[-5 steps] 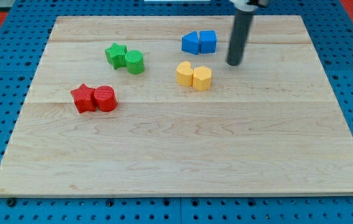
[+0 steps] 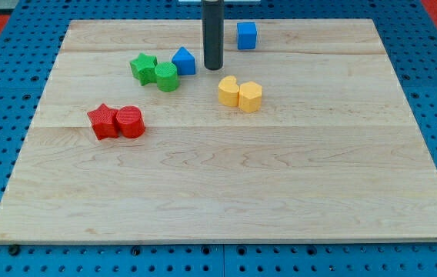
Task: Push the triangle to the top left side of the board
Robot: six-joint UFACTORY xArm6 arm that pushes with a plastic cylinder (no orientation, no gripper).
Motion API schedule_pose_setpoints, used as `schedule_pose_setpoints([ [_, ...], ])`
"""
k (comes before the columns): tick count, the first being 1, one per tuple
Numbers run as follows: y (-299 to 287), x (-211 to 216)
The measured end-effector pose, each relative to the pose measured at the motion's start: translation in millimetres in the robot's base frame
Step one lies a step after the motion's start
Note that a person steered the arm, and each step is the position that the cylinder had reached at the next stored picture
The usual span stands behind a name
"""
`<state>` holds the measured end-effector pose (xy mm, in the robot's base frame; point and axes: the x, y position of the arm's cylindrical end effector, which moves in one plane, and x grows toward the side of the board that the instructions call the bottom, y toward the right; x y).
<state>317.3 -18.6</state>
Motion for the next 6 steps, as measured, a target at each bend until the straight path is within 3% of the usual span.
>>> schedule_pose_setpoints([
  [1, -39.1, 0.1],
  [3, -116.6, -56.6],
  [4, -89.0, -53.3],
  [5, -138.7, -13.0],
  [6, -183.9, 0.0],
])
